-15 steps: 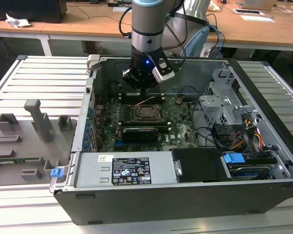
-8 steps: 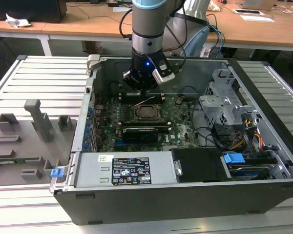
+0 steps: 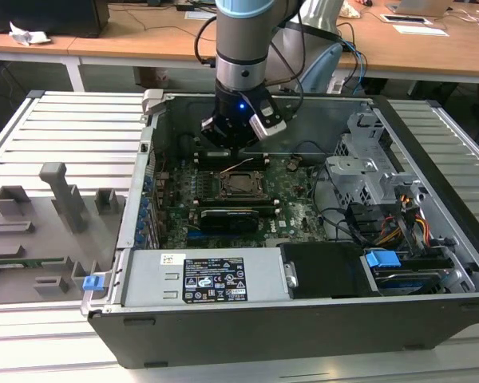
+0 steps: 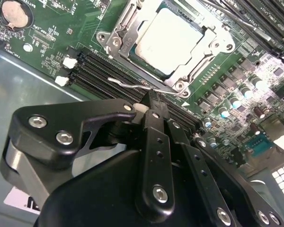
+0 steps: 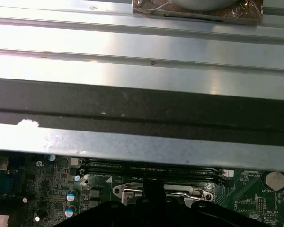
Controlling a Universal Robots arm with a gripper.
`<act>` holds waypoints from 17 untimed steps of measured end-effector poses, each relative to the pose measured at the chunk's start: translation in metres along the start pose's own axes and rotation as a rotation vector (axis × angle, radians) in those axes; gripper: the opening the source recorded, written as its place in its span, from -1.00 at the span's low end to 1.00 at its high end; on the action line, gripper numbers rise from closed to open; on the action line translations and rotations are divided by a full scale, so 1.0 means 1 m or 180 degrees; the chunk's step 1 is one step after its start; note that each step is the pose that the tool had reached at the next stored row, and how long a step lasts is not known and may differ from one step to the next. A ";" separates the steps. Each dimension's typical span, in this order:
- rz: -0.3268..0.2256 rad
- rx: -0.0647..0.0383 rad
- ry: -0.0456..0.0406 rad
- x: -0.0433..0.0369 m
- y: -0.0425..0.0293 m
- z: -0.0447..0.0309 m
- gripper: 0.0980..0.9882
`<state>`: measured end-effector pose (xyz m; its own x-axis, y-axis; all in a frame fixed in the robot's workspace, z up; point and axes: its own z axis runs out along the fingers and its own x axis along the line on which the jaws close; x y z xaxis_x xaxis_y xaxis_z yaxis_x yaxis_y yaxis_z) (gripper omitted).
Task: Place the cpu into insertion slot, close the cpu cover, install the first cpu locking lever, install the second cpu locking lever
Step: 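Install the first cpu locking lever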
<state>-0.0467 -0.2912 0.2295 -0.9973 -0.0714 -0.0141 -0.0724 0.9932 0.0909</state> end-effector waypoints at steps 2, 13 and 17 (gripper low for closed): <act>0.0000 0.0001 0.0001 -0.0007 0.0005 0.0007 -0.97; 0.0000 0.0000 0.0000 -0.0127 0.0025 0.0039 -0.97; 0.0000 -0.0005 0.0000 -0.0144 0.0022 0.0056 -0.97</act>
<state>-0.0324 -0.2874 0.2243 -0.9974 -0.0713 -0.0142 -0.0723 0.9931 0.0925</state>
